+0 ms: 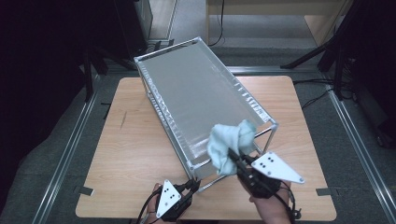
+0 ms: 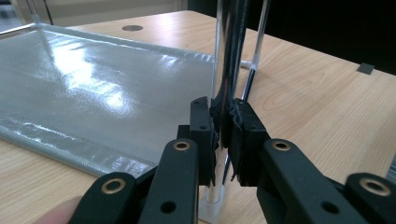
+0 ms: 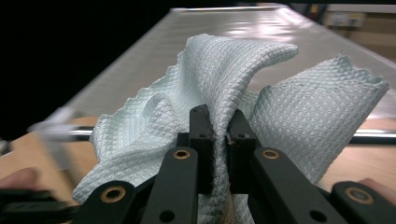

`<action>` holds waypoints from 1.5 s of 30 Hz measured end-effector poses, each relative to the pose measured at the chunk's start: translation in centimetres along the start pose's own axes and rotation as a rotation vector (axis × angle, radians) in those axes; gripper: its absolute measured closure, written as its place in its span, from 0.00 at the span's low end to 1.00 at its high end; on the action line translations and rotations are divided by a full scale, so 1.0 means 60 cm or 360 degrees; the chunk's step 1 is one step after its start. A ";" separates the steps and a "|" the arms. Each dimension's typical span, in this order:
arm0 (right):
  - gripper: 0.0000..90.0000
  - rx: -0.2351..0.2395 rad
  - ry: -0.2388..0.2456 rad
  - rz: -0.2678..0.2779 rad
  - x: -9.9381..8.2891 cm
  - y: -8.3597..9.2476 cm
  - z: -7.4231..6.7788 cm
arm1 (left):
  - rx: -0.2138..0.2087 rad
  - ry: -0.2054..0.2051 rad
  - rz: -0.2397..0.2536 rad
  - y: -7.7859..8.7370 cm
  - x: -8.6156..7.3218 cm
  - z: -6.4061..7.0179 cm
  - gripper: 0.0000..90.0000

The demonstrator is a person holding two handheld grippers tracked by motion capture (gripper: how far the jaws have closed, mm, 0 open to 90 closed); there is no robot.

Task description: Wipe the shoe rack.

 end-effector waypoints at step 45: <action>0.93 -0.0140 -0.0027 -0.0046 -0.013 -0.002 0.071 | -0.0048 -0.0040 -0.0017 0.000 -0.001 -0.004 0.91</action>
Point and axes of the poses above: each handheld gripper's, and its own axes: y roughly backward along the jaws, x roughly out of its top, z roughly to its right, the point moved 8 cm from there along -y, roughly forward along the jaws, and after that the axes turned 1 degree about -y, right-handed, at the moved point
